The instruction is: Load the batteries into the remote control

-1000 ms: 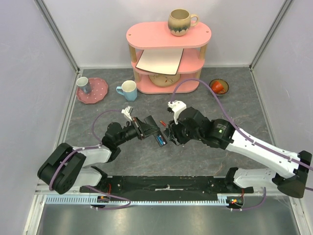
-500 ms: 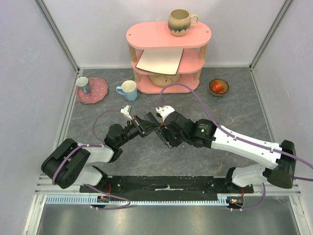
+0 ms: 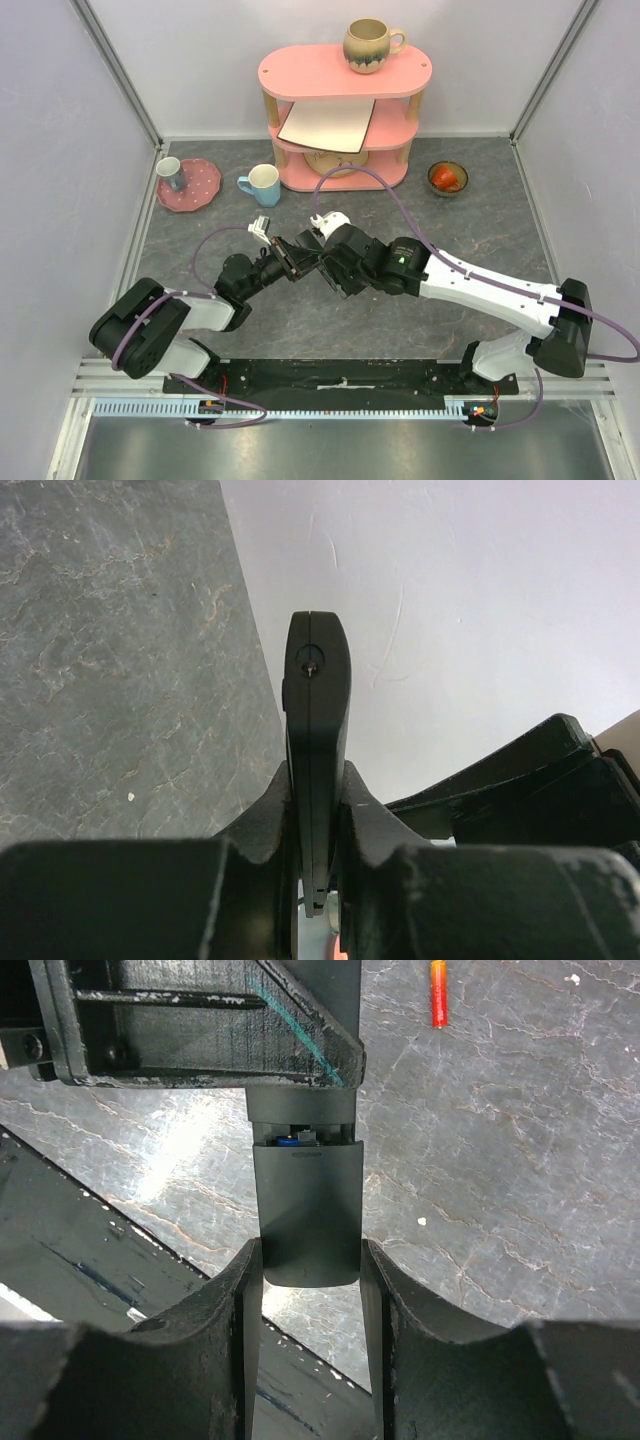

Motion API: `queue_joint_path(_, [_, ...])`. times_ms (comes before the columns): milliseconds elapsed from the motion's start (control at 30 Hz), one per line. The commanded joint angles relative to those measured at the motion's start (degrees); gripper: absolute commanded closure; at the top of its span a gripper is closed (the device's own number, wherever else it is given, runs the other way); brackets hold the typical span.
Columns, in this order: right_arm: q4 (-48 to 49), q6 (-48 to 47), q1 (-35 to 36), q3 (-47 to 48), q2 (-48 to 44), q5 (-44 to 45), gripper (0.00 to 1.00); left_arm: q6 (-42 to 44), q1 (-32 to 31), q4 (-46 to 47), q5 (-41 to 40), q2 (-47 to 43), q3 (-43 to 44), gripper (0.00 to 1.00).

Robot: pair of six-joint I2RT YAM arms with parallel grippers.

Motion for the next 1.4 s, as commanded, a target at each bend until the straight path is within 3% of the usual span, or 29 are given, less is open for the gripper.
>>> queue_joint_path(0, [-1.64, -1.25, 0.21, 2.75, 0.74, 2.11, 0.85, -2.02, -0.37, 5.26, 0.65, 0.94, -0.16, 0.98])
queue_joint_path(1367, [-0.06, -1.07, 0.21, 2.75, 3.91, 1.14, 0.84, -2.46, -0.72, 3.42, 1.0, 0.24, 0.46, 0.98])
